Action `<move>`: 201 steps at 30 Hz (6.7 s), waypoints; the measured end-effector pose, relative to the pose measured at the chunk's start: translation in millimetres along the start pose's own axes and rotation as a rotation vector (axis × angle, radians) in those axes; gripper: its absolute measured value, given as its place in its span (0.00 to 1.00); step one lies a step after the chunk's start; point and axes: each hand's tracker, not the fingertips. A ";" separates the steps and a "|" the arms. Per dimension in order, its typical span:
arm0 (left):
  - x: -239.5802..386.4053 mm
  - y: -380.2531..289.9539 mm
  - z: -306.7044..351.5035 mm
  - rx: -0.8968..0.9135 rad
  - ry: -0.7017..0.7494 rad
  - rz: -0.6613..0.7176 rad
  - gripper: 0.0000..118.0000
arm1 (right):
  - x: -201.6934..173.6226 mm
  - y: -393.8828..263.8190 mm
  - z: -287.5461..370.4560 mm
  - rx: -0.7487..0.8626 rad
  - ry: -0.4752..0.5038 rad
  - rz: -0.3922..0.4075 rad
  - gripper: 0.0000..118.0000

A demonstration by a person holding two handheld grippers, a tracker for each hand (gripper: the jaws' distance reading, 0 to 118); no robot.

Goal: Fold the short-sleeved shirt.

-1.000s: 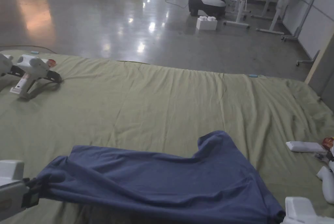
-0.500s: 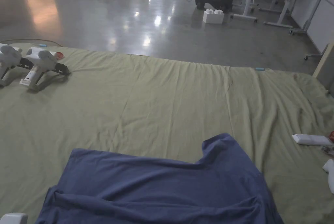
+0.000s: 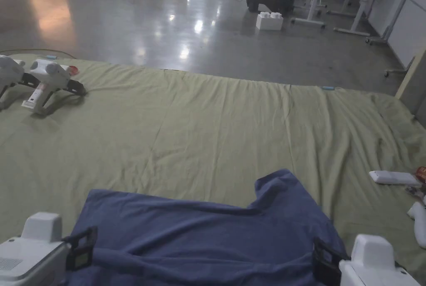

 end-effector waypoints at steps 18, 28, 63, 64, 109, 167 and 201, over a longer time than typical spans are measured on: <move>63.2 52.8 34.8 0.387 0.070 -0.032 0.00 | -65.7 52.2 5.4 0.369 0.011 -0.041 0.00; -27.2 44.3 -60.4 0.006 0.050 0.053 0.00 | -60.8 46.5 -10.8 0.305 0.032 -0.013 0.00; -46.2 45.6 -216.4 -0.334 -0.018 -0.064 0.00 | 7.7 38.4 -145.1 -0.189 -0.024 0.003 0.30; -45.7 47.0 -210.2 -0.316 -0.021 -0.065 0.00 | 14.8 42.2 -158.3 -0.245 -0.017 0.002 0.49; -63.9 32.8 -18.8 -0.086 -0.083 0.025 0.00 | 66.5 36.7 -50.0 -0.287 0.114 0.066 0.00; 51.3 55.4 38.9 0.395 0.056 -0.034 0.00 | -72.8 53.0 14.6 0.420 0.006 -0.023 0.00; -199.2 -106.2 -80.4 -0.436 -0.667 0.833 0.58 | -72.5 13.2 -14.0 0.148 0.078 0.053 0.00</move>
